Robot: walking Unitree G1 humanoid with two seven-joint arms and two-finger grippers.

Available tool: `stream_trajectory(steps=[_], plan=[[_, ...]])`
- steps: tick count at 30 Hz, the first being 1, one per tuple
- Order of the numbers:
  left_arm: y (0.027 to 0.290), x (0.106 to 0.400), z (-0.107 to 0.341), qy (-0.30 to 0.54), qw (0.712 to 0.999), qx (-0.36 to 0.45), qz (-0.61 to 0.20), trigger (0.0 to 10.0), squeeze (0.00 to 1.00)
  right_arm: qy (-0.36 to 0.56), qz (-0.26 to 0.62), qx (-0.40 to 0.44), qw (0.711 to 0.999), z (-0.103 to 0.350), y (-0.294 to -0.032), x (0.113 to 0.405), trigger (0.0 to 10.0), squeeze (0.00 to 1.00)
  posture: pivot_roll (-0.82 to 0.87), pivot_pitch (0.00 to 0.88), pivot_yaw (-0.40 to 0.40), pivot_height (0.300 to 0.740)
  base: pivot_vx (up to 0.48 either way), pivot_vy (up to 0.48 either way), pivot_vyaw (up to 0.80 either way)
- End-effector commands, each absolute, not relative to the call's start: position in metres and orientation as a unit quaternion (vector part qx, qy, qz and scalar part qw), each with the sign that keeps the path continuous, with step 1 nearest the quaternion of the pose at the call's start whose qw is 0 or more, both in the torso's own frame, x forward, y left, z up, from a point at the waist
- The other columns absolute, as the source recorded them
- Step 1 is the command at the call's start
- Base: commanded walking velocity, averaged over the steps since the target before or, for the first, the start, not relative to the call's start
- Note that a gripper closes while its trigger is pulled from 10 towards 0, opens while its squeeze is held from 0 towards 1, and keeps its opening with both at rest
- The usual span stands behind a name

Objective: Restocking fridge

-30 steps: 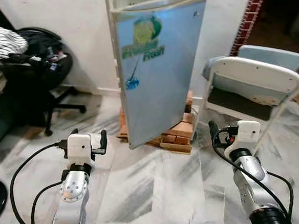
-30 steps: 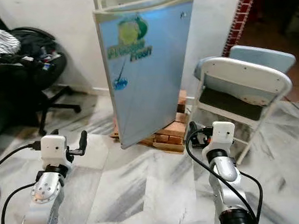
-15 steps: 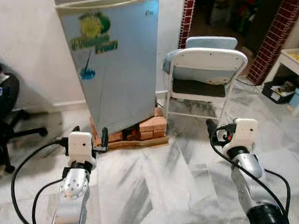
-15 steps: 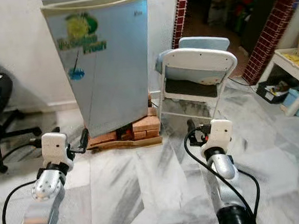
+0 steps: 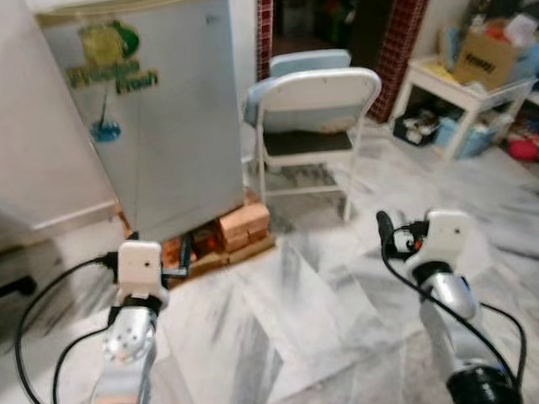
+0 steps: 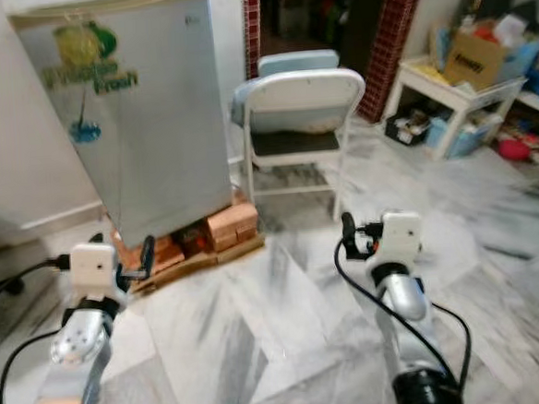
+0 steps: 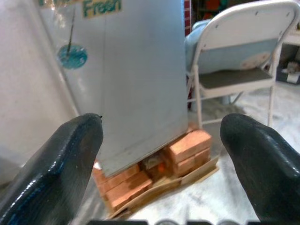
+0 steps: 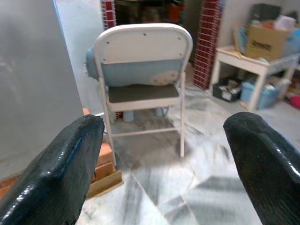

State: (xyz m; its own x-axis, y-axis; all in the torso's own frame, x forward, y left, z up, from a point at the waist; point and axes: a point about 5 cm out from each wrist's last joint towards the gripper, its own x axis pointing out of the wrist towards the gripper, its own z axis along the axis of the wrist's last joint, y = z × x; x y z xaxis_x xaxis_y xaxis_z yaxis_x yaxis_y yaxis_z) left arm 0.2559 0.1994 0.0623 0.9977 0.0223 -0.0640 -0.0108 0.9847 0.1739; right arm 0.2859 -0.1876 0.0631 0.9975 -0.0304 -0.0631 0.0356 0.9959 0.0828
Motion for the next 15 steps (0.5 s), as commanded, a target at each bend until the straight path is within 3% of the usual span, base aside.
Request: stream_trajectory(steps=[1,15], plan=[[0.1921,0.259,0.0673,0.022,0.996,0.085,-0.006,10.0,0.0,0.027,-0.025,0.034,0.999,0.066,-0.1964,0.2853,10.0,0.0,0.03,0.0,-0.019,0.74,0.0,0.48,-0.8],[0.1926,0.2547,0.0658,0.026,0.995,0.093,-0.013,10.0,0.0,0.029,-0.027,0.033,0.999,0.0643,-0.1959,0.2799,10.0,0.0,0.02,0.0,-0.019,0.74,0.0,0.474,-0.8]])
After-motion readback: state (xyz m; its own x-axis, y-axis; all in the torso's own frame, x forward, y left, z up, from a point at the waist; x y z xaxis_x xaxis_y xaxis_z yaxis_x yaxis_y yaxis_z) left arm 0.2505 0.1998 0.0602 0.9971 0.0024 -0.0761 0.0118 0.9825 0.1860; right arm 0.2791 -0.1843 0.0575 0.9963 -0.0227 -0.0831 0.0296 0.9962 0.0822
